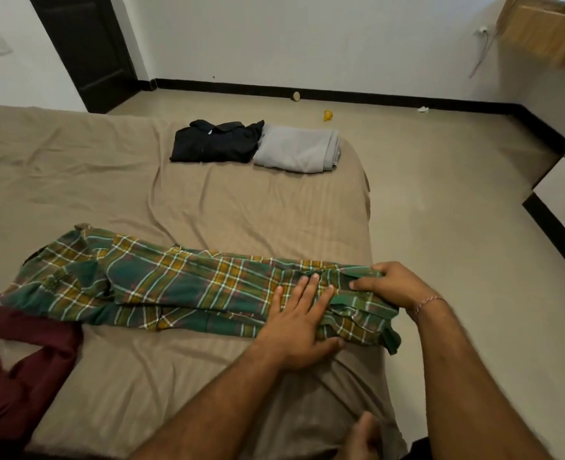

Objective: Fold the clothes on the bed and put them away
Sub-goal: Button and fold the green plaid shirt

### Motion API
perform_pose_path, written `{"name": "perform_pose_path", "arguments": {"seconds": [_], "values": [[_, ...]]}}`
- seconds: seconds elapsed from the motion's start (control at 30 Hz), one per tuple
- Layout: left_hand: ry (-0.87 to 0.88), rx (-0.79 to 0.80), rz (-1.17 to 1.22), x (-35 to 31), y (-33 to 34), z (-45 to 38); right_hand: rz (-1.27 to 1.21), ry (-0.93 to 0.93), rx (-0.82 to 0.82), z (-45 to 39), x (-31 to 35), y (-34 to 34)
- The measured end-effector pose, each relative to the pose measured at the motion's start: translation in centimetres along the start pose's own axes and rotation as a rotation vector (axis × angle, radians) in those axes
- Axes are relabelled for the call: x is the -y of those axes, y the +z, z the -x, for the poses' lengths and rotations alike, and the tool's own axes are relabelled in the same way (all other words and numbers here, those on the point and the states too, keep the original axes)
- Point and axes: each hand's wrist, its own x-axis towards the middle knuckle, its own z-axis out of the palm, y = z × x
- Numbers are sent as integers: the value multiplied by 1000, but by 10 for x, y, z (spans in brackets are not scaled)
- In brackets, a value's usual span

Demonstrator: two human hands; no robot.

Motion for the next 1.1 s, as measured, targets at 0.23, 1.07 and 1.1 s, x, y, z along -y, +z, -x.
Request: {"name": "perform_pose_path", "arguments": {"seconds": [0.23, 1.07, 1.1], "values": [[-70, 2, 35, -11, -11, 1, -11, 47, 108, 19, 11, -5], [-270, -635, 825, -65, -28, -9, -934, -179, -1, 24, 42, 38], [-271, -672, 901, -70, -29, -8, -938, -176, -25, 23, 43, 41]]}}
